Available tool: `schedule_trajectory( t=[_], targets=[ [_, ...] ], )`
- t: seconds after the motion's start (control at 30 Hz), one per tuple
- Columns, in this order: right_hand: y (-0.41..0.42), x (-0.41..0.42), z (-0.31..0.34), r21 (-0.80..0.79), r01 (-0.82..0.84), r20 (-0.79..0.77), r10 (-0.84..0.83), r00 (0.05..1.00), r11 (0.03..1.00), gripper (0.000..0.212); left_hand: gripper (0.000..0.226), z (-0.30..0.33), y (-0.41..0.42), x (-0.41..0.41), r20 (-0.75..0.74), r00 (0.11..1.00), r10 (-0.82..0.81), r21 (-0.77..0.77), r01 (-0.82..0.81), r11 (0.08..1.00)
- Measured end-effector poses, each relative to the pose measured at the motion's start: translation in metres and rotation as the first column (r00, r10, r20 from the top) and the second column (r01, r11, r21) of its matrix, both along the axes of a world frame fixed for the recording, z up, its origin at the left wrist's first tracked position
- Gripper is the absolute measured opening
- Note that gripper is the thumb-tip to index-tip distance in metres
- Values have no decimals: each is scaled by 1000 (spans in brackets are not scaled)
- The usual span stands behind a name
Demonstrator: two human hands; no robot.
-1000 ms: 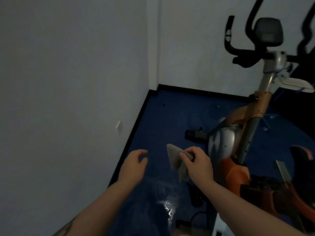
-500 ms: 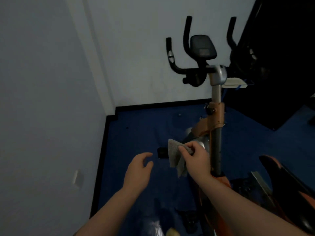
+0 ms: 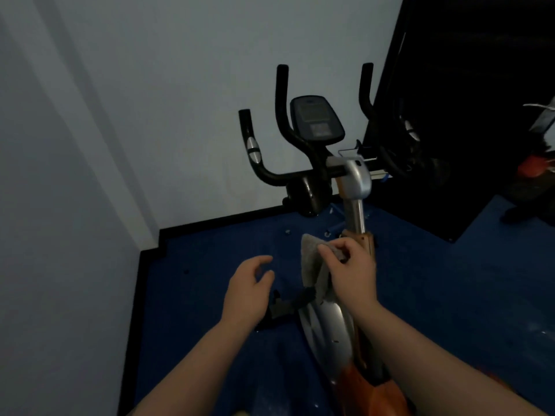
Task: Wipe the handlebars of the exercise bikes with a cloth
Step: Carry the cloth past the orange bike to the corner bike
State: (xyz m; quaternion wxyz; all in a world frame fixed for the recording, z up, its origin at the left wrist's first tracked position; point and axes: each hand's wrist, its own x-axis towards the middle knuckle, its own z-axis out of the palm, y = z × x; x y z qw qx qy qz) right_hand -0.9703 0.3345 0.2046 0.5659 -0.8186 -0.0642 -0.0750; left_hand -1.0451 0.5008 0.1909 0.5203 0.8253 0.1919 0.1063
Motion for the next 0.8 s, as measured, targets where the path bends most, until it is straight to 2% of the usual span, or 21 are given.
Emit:
schedule_trajectory(
  t=[0.27,0.43,0.5,0.53,0.6,0.63,0.73,0.8],
  targets=[
    [23,79,34,23,142,45,-143,989,990,15,29,24,38,108,139,987,-81,-13,84,996],
    [63,123,71,72,181,179,-191,965,981,14,25,46,49,161,262,962,-74,-89,101,991],
    [74,137,69,-40,129,233,-116,966,991,15,24,49,44,172,279,959,-56,-143,99,985],
    [75,143,64,-169,98,276,-49,960,981,18,23,50,41,174,282,958,-50,-172,102,980],
    [72,150,51,-444,80,376,105,921,892,30,23,48,37,176,282,958,-50,-225,117,967],
    [68,153,45,-533,91,426,174,888,841,32,23,47,36,176,283,958,-50,-243,122,962],
    [58,160,34,-661,147,536,326,779,736,30,22,43,31,177,297,955,-22,-295,113,949],
    [59,163,28,-667,179,574,346,742,724,27,22,41,24,178,308,952,3,-322,101,941]
  ],
)
